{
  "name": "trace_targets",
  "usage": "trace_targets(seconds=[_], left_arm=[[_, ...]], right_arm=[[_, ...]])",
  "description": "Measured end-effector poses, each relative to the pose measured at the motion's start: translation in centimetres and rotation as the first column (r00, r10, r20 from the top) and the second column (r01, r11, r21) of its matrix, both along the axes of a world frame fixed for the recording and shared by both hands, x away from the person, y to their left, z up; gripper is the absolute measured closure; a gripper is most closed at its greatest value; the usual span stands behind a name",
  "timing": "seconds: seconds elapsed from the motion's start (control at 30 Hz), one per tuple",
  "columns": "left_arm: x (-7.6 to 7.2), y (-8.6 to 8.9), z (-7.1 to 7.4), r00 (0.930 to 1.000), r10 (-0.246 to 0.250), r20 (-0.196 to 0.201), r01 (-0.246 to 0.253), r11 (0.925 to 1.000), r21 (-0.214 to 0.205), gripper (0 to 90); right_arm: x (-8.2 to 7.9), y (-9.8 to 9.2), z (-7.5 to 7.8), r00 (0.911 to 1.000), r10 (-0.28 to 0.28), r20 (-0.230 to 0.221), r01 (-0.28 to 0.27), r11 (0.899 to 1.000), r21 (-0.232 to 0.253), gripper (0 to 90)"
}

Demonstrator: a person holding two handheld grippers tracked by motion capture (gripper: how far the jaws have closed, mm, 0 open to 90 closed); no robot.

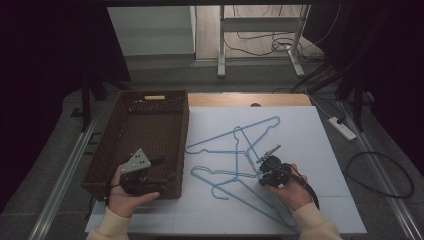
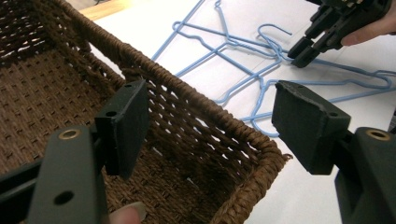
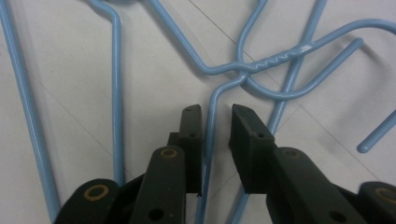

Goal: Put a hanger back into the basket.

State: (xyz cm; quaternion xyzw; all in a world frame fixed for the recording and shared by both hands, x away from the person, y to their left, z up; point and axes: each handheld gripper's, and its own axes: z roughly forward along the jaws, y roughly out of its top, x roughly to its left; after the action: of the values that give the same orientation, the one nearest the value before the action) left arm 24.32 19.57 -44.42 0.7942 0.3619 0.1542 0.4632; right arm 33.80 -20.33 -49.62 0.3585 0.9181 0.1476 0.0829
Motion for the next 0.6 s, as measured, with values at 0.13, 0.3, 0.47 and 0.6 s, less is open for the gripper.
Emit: trace_targets(seconds=[0.13,0.3,0.47,0.6], left_arm=[[-0.2,-0.2,0.2,0.9997,-0.021,0.013,0.021,0.9998,-0.002,28.5],[-0.5,-0.6,0.4,0.9987,-0.043,0.028,0.043,0.9991,0.003,28.1],[-0.6,-0.8,0.5,0.9984,-0.049,0.028,0.049,0.9988,0.006,28.1],[-0.6,-0.9,0.5,0.9986,-0.046,0.028,0.045,0.9989,0.008,28.1]], right_arm=[[-0.1,0.1,0.0,0.9998,-0.015,-0.011,0.015,1.0,0.016,86.2],[-0.4,-0.2,0.0,0.9995,-0.033,0.0,0.033,0.998,0.055,87.5],[-0.9,-0.6,0.9,0.9991,-0.02,0.037,0.015,0.994,0.105,87.9],[-1.7,-1.0,2.1,0.9948,0.022,0.099,-0.035,0.991,0.127,88.0]])
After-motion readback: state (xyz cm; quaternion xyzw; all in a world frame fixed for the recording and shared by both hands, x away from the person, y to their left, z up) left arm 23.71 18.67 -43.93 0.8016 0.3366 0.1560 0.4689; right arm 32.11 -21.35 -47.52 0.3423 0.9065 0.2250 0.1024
